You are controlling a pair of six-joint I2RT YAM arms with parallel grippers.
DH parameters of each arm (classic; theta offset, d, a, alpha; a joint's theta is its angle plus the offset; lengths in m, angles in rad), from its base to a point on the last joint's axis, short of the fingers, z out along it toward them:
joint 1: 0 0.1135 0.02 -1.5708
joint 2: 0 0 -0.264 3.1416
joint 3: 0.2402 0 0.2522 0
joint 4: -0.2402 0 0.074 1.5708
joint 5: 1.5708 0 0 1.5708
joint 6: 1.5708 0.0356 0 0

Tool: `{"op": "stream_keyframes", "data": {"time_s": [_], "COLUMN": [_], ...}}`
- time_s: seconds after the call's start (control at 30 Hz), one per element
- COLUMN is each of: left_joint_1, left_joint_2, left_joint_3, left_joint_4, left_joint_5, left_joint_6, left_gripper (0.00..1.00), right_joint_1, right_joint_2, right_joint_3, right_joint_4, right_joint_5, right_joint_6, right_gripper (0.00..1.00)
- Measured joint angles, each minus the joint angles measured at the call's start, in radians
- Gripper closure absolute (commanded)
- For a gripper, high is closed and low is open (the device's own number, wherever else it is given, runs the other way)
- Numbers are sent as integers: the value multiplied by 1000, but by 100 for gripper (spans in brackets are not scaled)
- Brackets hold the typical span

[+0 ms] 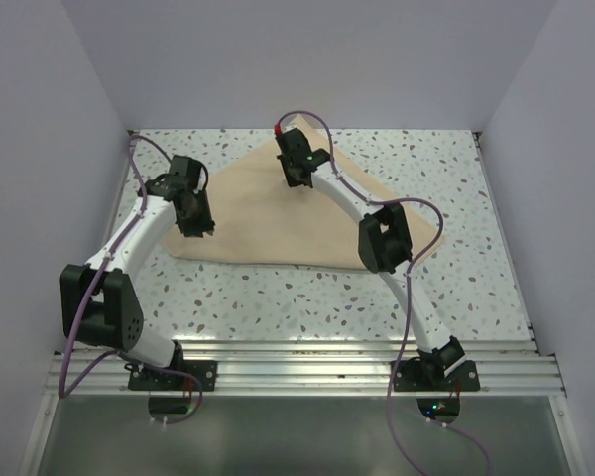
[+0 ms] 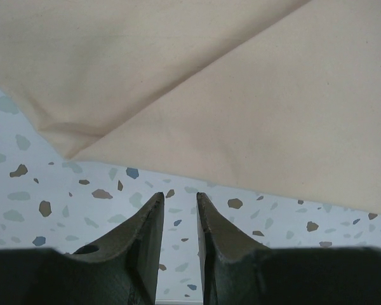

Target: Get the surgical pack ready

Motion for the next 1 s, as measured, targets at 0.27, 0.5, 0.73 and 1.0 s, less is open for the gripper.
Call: {"op": "stream_keyframes", "data": {"time_s": [0.27,0.5,0.73,1.0], "left_joint_1": [0,0,0,34], "left_joint_2": [24,56,63,130], "left_joint_3": [7,16,26,3], "left_joint_4": [-3,-23,-27,-13], "left_joint_5": [1,12,6,-28], "left_joint_6": [0,-3,-3,-21], "left_gripper": [70,71,69,100], "right_joint_1": [-22,-21,-22,-22], "right_joint_2": [0,2,2,2], "right_joint_3": [-7,-22,-77,-106], "right_joint_4": [32,45,72,95], "right_joint_5": [-23,-43,-33,-22], "right_joint_6": [24,46,64,71], "right_gripper": [100,100,100,100]}}
